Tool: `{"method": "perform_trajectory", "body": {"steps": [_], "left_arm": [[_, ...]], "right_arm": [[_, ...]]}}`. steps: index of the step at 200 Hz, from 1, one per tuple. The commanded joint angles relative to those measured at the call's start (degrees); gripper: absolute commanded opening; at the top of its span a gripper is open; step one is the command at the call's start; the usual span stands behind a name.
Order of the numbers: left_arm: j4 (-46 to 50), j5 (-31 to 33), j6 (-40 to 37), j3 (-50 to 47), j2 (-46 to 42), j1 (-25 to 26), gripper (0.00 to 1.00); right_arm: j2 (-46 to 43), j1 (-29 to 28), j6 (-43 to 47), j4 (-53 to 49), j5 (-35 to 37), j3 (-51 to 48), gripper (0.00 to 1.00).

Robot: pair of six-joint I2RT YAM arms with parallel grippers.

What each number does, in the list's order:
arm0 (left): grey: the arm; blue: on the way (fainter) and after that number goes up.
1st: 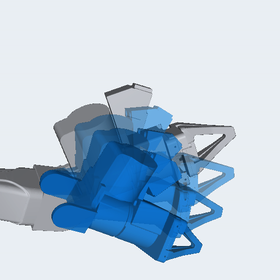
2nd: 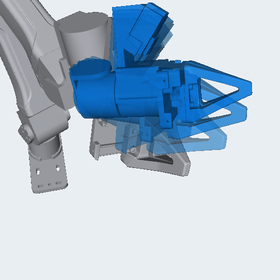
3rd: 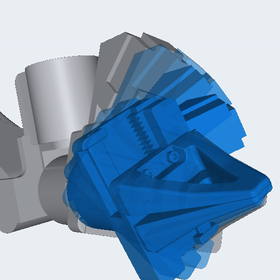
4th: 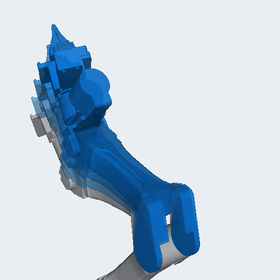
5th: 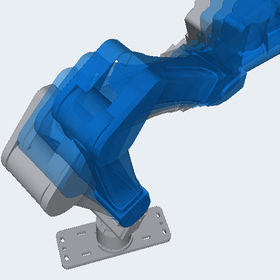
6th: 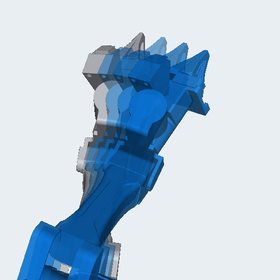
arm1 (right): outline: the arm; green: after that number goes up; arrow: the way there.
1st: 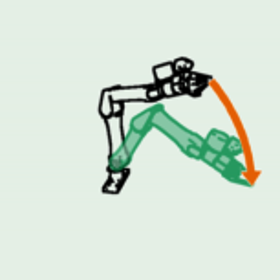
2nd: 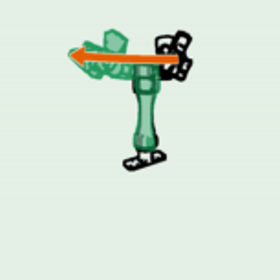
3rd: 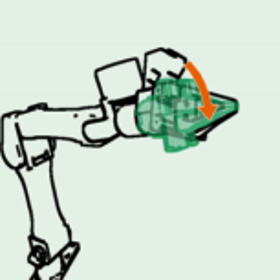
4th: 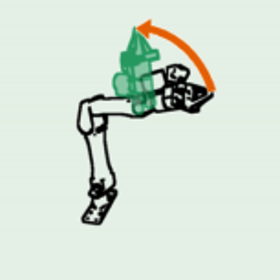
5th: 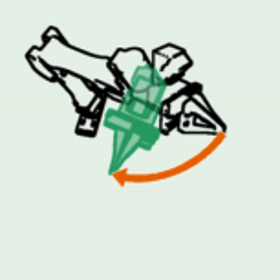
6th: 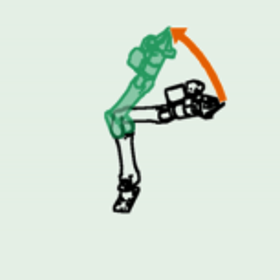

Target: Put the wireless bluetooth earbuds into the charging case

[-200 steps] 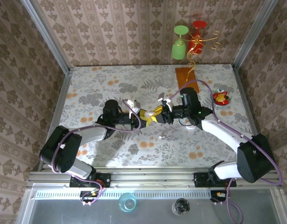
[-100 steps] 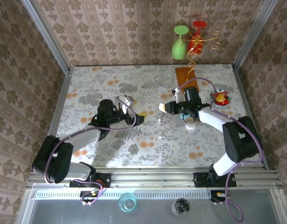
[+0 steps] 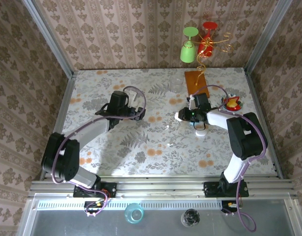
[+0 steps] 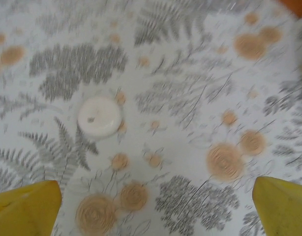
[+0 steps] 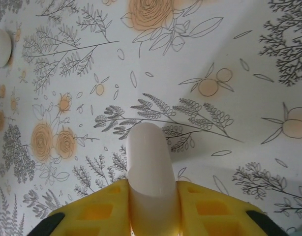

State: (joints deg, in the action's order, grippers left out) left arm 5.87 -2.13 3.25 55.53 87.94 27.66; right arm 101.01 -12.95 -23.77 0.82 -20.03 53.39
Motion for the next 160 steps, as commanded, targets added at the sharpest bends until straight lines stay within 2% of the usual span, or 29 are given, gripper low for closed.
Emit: {"method": "perform_trajectory", "body": {"steps": [1, 25, 60, 93, 129, 160], "left_arm": [[12.8, 2.2, 2.4, 5.9, 5.4, -1.0, 1.0], [18.5, 2.1, 4.3, 12.1, 11.7, -1.1, 1.0], [25.4, 4.1, 6.4, 20.5, 18.2, -3.3, 1.0], [31.2, 6.4, 4.7, 27.4, 23.7, -3.7, 1.0], [35.9, 5.6, 5.1, 34.9, 29.8, -4.3, 1.0], [38.4, 4.4, 5.8, 42.0, 35.2, -5.3, 0.94]], "right_arm": [[0.0, 0.4, 0.3, -0.7, 2.4, -0.2, 0.35], [-1.7, 0.5, 1.6, -1.7, 4.2, -0.3, 0.52], [-6.1, 0.5, 4.1, -3.2, 5.7, -0.6, 0.64], [-11.0, 0.4, 5.2, -1.2, 2.1, -2.5, 0.68], [-13.6, 0.2, 6.0, -2.2, 0.3, -2.8, 0.69], [-13.9, 0.2, 6.0, -2.1, -0.4, -3.1, 0.69]]}}
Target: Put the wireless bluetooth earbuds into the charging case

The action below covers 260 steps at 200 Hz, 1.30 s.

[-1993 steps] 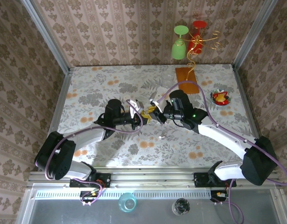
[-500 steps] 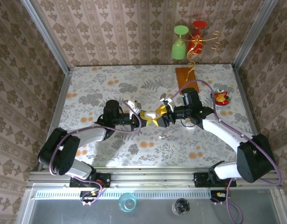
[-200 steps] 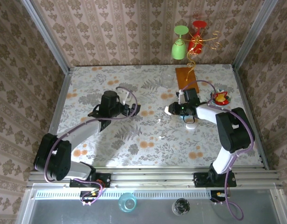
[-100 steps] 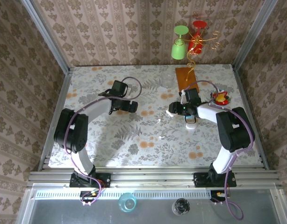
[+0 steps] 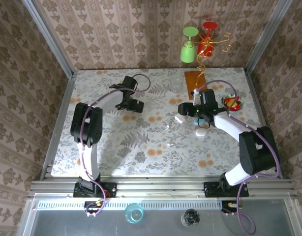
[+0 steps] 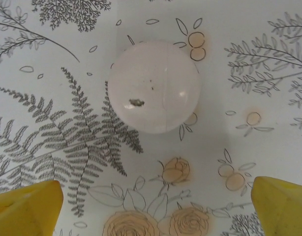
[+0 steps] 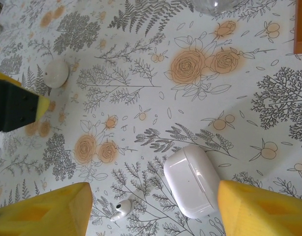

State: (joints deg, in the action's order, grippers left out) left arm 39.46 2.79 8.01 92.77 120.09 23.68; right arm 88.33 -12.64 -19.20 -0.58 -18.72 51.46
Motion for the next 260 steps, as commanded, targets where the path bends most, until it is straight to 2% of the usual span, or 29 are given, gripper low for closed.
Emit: {"method": "perform_trajectory", "body": {"steps": [1, 48, 94, 141, 166, 187, 224, 260], "left_arm": [[4.8, -0.5, 1.0, 4.8, 3.2, -1.3, 0.94], [6.1, -2.0, 1.2, 14.0, 10.2, -2.1, 0.83], [7.2, -3.8, 1.5, 18.1, 12.9, -2.2, 0.75], [8.2, -4.4, 1.5, 19.1, 14.3, -2.1, 0.59], [8.3, -4.4, 1.6, 18.9, 14.5, -1.7, 0.56], [9.0, -4.5, 1.6, 19.9, 15.7, -1.6, 0.61], [7.9, -4.3, 2.2, 19.6, 14.7, -1.4, 0.48], [1.2, -4.5, 4.9, 13.5, 8.6, -1.4, 0.47]], "right_arm": [[-1.2, 0.0, 1.5, -0.7, -1.8, -1.2, 0.69], [-0.5, -0.2, 1.2, 0.6, -2.5, -1.9, 0.69], [0.4, -0.1, 1.2, 0.9, -2.7, -1.7, 0.69], [1.3, -0.1, 0.9, 1.3, -3.2, -1.3, 0.69], [1.0, 0.0, 1.2, 0.9, -3.2, -1.1, 0.69], [0.7, -0.1, 1.2, 0.9, -3.2, -0.9, 0.7], [-0.5, -0.1, 0.9, 2.0, -4.2, -1.5, 0.7], [-2.9, -0.5, 0.9, 7.6, -5.7, -3.6, 0.71]]}}
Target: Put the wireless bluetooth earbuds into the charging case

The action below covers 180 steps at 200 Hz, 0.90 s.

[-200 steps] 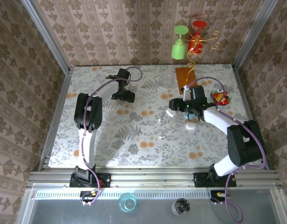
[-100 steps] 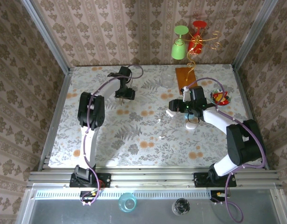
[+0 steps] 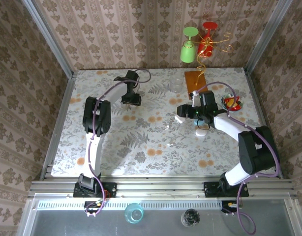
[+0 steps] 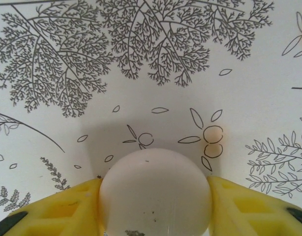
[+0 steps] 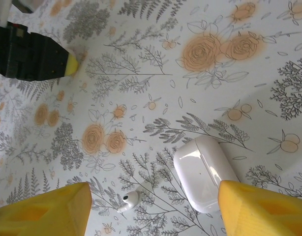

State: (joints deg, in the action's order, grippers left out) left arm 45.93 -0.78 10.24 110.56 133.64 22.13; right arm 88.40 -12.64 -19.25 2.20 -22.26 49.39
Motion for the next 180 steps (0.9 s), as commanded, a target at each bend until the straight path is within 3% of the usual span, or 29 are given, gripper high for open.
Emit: {"method": "perform_trajectory", "body": {"steps": [1, 62, 89, 146, 180], "left_arm": [[-5.4, -1.0, 2.7, -4.6, -5.1, 0.2, 0.47], [-28.5, -9.9, 17.8, -27.3, -25.2, 0.5, 0.46], [-32.7, -12.7, 28.5, -32.4, -30.0, 0.6, 0.45], [-58.6, -16.1, 57.8, -51.2, -39.9, 1.1, 0.45], [-63.8, -16.0, 65.5, -55.4, -42.6, 1.5, 0.44]], "right_arm": [[-2.9, -0.5, 0.9, 4.9, -2.2, -1.6, 0.71], [-3.4, -7.4, 2.0, 18.4, 1.3, -3.8, 0.73], [0.1, -11.4, -1.9, 27.5, 3.7, -3.7, 0.73], [8.8, -16.6, -3.5, 40.9, 3.9, -1.5, 0.72], [12.6, -18.1, -1.8, 41.1, 2.1, 2.1, 0.72]]}}
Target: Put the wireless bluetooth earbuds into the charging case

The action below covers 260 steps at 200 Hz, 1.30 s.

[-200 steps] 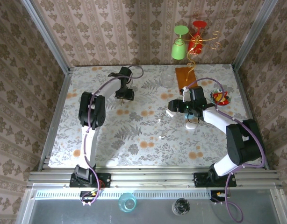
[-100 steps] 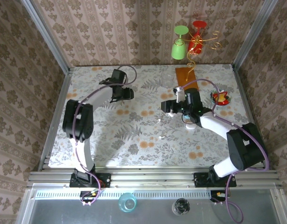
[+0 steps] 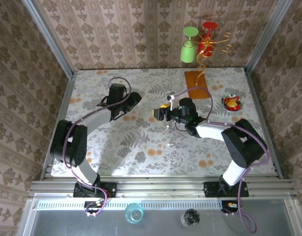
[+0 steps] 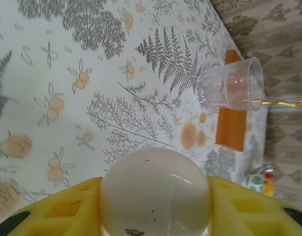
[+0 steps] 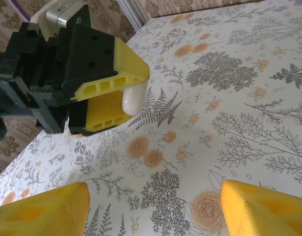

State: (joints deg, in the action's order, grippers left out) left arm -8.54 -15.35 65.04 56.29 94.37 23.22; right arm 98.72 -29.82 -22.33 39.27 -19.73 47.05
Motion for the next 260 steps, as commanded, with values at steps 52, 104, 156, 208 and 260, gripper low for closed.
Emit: {"method": "perform_trajectory", "body": {"steps": [52, 104, 156, 208, 260], "left_arm": [[-16.0, -6.1, 17.7, -3.7, -2.0, 0.2, 0.43], [-19.8, -7.7, 19.6, -5.1, -1.5, -0.6, 0.43], [-20.2, -8.1, 18.9, -5.4, -2.6, -0.7, 0.43], [-19.7, -9.1, 18.0, -5.5, -3.3, -0.6, 0.43], [-20.5, -10.5, 17.9, -5.8, -3.3, -0.4, 0.43]], "right_arm": [[8.3, -4.0, 2.3, 6.0, -2.3, 10.5, 0.71], [12.7, -4.0, 0.9, 6.4, -3.8, 15.8, 0.59], [14.5, -3.2, 0.6, 5.3, -3.4, 18.9, 0.49], [15.4, -2.8, 1.8, 4.5, -6.2, 21.1, 0.42], [16.5, -2.4, 1.7, 4.0, -7.2, 23.2, 0.31]]}}
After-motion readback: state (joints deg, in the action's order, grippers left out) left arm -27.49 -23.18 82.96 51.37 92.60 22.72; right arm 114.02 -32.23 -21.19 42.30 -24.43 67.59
